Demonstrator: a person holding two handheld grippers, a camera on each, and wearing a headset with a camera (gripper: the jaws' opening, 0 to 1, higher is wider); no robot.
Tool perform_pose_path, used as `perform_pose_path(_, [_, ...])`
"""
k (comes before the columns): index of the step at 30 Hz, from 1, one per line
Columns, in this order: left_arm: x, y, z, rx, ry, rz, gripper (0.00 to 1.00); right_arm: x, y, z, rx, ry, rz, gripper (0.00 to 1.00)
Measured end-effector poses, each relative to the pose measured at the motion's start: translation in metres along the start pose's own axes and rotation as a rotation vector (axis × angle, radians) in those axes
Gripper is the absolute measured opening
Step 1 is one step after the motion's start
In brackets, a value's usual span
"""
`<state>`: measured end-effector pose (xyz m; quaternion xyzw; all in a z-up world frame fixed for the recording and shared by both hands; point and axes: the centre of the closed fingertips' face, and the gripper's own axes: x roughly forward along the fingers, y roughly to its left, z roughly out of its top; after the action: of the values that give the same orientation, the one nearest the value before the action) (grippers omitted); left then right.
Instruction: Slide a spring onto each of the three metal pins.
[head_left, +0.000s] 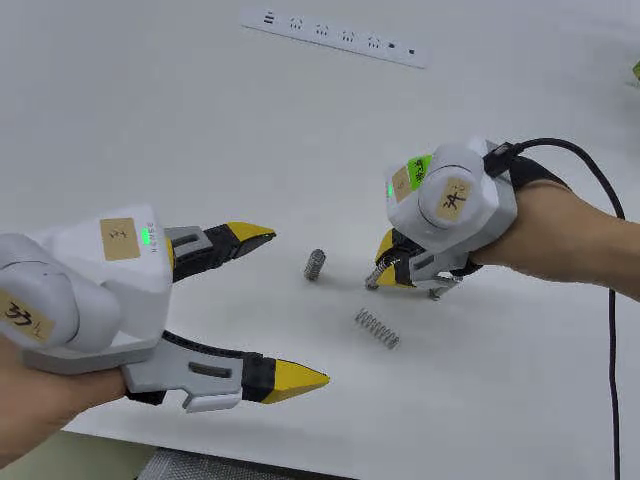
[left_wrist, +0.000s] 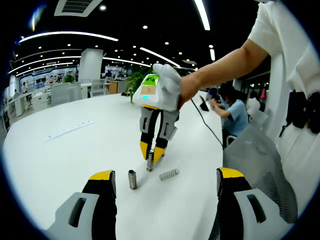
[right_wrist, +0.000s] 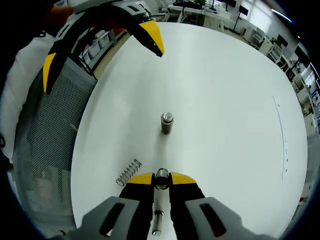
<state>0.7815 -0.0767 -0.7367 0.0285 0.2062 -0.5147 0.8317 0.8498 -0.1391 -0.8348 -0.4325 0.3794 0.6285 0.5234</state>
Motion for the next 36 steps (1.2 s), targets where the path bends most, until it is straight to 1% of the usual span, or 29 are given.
perform_pose_path(5, [0.0, 0.001, -0.001, 0.0, 0.002, 0.001, 0.84, 0.003, 0.0, 0.0, 0.0, -0.004, -0.004, 0.12])
perform_pose_path(9, [0.0, 0.0, -0.001, 0.001, 0.007, -0.001, 0.84, 0.011, 0.0, -0.002, 0.0, -0.002, -0.002, 0.12])
perform_pose_path(25, [0.0, -0.001, 0.0, 0.007, 0.01, -0.003, 0.84, 0.013, -0.002, -0.004, -0.013, 0.009, -0.009, 0.13])
perform_pose_path(29, [0.0, -0.001, 0.001, 0.01, 0.011, -0.001, 0.83, 0.013, -0.002, -0.002, 0.002, -0.002, -0.009, 0.16])
perform_pose_path(33, [-0.001, -0.002, 0.002, 0.013, 0.011, 0.0, 0.83, 0.011, 0.0, -0.001, -0.001, -0.004, -0.015, 0.17])
perform_pose_path(36, [-0.002, -0.002, 0.002, 0.015, 0.013, -0.001, 0.83, 0.009, -0.001, -0.001, -0.002, -0.009, -0.016, 0.21])
